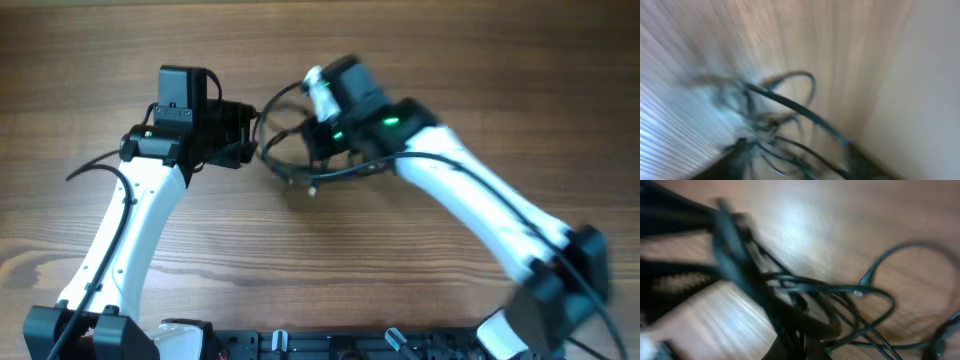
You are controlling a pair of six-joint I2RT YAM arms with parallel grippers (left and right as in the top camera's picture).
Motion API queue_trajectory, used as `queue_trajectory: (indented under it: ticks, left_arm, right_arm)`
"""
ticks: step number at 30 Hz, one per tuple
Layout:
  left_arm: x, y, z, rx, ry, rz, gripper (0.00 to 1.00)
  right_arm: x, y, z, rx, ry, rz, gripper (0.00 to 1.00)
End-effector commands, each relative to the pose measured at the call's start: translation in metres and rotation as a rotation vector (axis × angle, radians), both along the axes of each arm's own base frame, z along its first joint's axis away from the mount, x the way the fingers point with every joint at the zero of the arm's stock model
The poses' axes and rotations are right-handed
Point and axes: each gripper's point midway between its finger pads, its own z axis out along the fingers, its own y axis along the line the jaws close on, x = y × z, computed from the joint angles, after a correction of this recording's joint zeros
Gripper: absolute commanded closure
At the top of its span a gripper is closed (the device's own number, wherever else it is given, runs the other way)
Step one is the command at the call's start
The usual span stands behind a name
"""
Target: Untangle cables
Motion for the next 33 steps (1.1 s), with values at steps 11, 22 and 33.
queue_trajectory:
  ticks: [11, 22, 33]
  left_arm:
    - [0.006, -0.023, 0.021, 0.312, -0.468, -0.717, 0.15]
    - [0.006, -0.105, 0.03, 0.212, -0.783, -1.059, 0.2]
    - [0.048, -0.08, -0.073, 0.321, -0.358, -0.709, 0.17]
  right_arm:
    - [-0.022, -0.041, 0.109, 0.25, -0.048, -0.003, 0.96]
    - [-0.024, -0.047, 0.101, 0.203, -0.047, -0.002, 0.96]
    - [-0.062, -0.042, 0.202, 0.355, -0.26, 0.174, 0.96]
